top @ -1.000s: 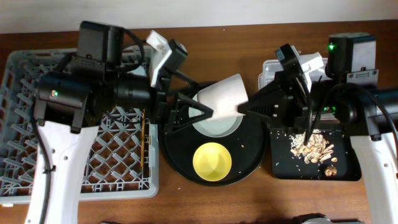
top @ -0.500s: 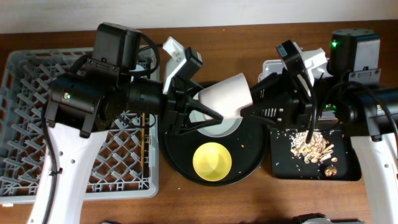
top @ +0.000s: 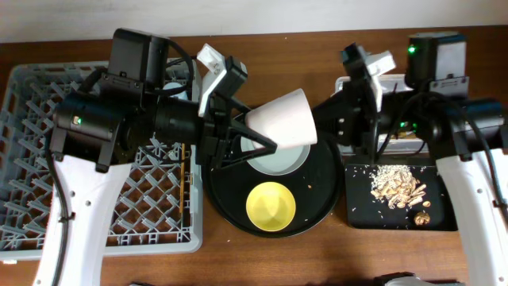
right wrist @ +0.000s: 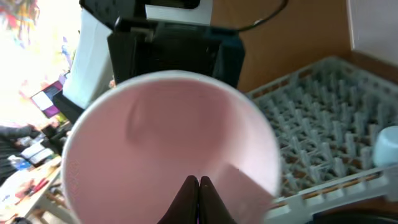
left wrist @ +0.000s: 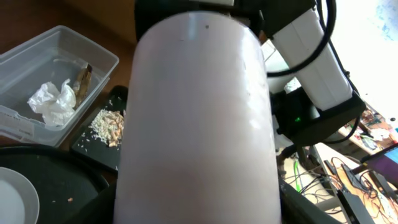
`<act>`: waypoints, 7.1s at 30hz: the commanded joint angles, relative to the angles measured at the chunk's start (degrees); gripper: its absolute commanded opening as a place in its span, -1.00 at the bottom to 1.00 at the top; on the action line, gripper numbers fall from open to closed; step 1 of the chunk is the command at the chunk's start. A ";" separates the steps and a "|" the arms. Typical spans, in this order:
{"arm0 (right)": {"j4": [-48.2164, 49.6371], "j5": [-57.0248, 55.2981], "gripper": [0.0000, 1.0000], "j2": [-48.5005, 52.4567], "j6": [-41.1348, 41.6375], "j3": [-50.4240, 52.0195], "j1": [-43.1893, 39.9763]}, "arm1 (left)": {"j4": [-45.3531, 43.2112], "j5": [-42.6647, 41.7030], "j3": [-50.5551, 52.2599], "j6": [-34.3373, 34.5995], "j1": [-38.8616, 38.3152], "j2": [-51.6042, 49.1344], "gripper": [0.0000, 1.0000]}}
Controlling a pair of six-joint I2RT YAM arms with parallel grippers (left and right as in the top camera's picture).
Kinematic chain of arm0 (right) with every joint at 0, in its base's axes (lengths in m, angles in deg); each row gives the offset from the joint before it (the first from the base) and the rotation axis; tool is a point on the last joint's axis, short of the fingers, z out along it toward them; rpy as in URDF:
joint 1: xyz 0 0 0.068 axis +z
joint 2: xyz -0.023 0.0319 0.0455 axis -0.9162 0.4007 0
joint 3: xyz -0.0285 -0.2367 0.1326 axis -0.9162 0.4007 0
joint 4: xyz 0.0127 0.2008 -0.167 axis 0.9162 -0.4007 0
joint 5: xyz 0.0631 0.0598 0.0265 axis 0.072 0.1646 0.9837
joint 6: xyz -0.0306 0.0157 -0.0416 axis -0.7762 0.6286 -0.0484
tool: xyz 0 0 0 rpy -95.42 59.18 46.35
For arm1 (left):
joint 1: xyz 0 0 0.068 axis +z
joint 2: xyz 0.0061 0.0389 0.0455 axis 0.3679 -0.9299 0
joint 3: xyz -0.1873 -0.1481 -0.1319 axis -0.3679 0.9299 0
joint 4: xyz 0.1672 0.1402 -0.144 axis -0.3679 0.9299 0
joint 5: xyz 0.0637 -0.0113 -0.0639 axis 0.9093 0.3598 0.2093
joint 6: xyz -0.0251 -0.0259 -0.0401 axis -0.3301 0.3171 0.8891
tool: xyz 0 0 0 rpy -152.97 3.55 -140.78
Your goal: Sort waste into correct bins and load items into the dishwasher rack
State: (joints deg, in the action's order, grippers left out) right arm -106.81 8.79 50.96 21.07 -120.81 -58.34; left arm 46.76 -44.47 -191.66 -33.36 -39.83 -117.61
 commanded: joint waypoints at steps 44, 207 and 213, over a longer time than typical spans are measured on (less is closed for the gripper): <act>-19.69 -33.11 -0.56 -0.15 -13.18 16.72 -7.67 | -27.06 77.96 39.04 26.77 10.23 0.11 0.47; -19.43 -57.35 0.97 -0.15 -13.16 16.72 -7.67 | -32.09 61.44 37.88 35.82 -5.92 11.10 -0.22; -19.43 -57.35 0.97 -0.15 -13.16 16.72 -7.67 | -47.39 66.27 37.88 37.29 -12.35 -16.50 -0.02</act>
State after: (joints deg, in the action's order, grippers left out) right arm -126.24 -48.45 51.09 8.50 -104.00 -65.88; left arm 0.16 17.12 -153.67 1.72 -52.24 -129.26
